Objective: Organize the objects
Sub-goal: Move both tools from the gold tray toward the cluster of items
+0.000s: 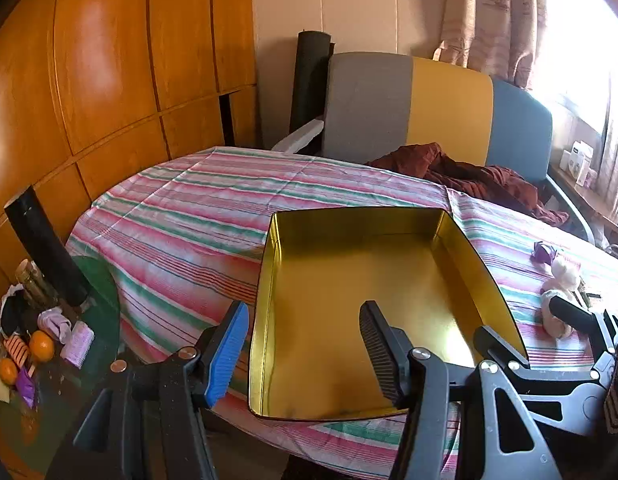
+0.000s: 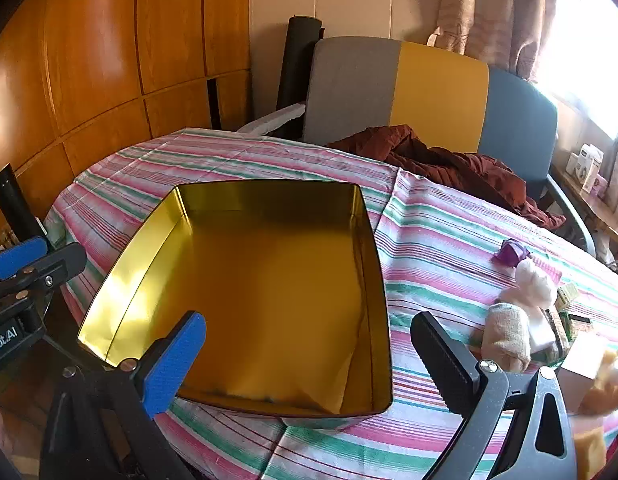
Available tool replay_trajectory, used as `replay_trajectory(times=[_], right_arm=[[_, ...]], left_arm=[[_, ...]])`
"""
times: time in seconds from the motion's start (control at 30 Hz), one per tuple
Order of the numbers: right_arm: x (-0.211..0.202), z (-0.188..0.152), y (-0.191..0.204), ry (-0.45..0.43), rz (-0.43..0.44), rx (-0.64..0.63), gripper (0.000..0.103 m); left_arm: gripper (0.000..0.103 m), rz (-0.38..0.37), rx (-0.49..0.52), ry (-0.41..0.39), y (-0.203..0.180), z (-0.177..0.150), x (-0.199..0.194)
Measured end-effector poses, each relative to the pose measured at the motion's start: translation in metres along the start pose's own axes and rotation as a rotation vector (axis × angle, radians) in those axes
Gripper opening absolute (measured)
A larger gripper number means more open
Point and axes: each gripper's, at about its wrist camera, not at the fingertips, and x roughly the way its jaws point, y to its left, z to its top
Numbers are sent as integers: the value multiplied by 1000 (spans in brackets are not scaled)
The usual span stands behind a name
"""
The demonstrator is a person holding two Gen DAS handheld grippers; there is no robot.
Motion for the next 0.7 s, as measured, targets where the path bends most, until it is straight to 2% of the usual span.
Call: replay_trajectory(times=[0.43,0.7], right_arm=[[-5,-1,-21,-18,-17,33,103],[-5,-5,-42,-13,-43,75,103]], left_arm=[[59,-19,81,-7,-25,2,-4],[59,-89,140,38,-44,-2,6]])
